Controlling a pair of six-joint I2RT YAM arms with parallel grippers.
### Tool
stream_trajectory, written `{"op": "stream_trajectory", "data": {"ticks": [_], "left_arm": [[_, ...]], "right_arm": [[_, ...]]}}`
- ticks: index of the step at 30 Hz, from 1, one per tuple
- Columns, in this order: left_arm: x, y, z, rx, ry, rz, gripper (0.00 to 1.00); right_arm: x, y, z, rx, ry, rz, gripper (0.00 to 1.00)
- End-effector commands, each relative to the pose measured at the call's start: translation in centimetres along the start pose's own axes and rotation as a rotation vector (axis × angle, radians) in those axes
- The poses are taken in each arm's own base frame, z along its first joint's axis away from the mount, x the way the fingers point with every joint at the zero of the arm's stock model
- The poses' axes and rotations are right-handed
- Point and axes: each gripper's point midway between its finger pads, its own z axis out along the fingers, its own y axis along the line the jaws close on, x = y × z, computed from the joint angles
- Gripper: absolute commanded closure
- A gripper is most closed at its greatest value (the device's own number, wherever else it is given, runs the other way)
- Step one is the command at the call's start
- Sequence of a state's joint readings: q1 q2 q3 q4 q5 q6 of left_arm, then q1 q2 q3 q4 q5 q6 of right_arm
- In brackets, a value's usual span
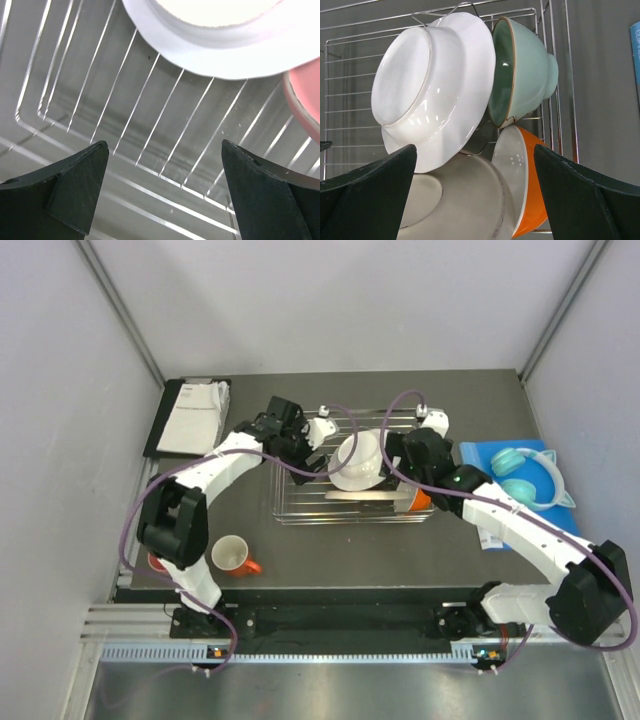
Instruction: Load the mixed dishes into the dish rack
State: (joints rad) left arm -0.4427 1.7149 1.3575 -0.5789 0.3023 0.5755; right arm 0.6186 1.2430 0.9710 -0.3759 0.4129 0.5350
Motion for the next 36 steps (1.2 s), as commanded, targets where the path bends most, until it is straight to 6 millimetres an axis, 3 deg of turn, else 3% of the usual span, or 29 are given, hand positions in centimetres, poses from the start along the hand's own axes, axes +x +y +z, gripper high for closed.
{"op": "stream_trajectory", "data": {"ticks": [1,5,8,10,20,26,36], "left_arm": [[-2.1,0.8,2.2,-0.030,-0.085,0.079,0.01],[-2.8,1.8,3.8,-0.077,-0.126,0.089,0.01],[-3.0,2.0,4.8,-0.089,-0.142,0.077,0.01],[-2.8,1.1,5.0,-0.079,-0.152,0.084,0.01],[-2.7,-1.6,5.5,-0.110,-0.221,0.162,0.01],[-4.9,-1.0,5.5,-0.228,-0.313,0.157,0.01],[-7.3,-2.3,5.9,-0.213,-0.360,0.118,0.01]], "right_arm": [[-5.1,0.3,-2.3,-0.021,-0.137,0.020,0.00],[-8.5,0.1,-4.6,-0.026,-0.235,0.009,0.00],[-9.9,0.4,-5.3,-0.030,-0.258,-0.008,0.00],[-10.2,0.4,-5.3,-0.018,-0.258,-0.016,0.00],[-10.6,1.6,-3.3,0.001,-0.220,-0.023,0.00],[-10.2,2.6,-3.0,-0.013,-0.210,-0.029,0.00],[-9.2,2.5,-2.7,-0.003,-0.190,-0.042,0.00]]}}
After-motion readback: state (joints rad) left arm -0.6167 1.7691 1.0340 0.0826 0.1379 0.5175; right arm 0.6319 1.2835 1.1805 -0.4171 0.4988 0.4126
